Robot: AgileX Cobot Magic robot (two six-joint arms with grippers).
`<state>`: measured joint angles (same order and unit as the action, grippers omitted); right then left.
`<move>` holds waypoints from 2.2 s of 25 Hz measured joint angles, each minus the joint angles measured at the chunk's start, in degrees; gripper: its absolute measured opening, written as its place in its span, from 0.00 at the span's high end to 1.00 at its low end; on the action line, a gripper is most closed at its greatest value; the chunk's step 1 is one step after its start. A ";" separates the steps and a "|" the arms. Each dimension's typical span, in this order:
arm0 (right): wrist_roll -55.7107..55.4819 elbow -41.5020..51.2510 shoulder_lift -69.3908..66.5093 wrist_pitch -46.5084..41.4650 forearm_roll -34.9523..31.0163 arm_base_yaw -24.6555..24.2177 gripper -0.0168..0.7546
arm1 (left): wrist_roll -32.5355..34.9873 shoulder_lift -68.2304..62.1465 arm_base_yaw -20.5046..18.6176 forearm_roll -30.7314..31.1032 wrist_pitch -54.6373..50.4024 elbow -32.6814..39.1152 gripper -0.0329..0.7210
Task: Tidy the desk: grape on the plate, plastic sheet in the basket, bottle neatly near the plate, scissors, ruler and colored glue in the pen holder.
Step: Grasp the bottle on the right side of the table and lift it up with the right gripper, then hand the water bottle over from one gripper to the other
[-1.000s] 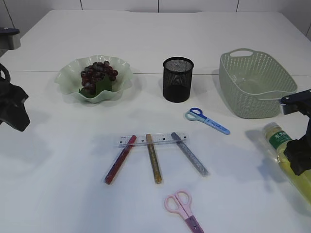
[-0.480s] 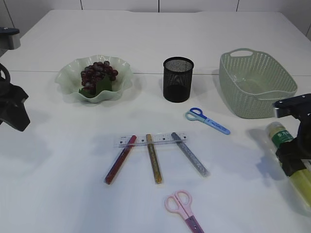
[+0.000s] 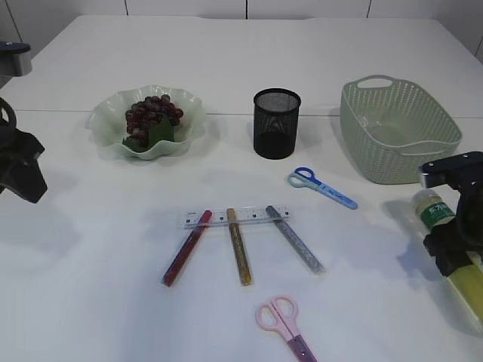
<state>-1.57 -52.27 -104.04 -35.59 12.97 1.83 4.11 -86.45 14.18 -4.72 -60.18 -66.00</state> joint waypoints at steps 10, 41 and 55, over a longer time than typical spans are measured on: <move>-0.21 -0.17 0.00 -0.13 -0.09 0.00 0.38 | 0.00 0.00 0.00 0.00 0.56 0.00 0.44; 51.35 0.55 32.09 -16.93 -68.81 0.65 0.38 | 0.00 0.00 0.00 -0.35 1.46 0.00 0.45; 84.67 0.55 32.08 -22.19 -102.30 3.11 0.38 | 0.00 0.00 0.00 -0.70 3.58 0.00 0.45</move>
<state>83.09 -51.72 -71.96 -57.78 -89.33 4.94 4.11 -86.45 14.18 -5.42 -56.60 -66.00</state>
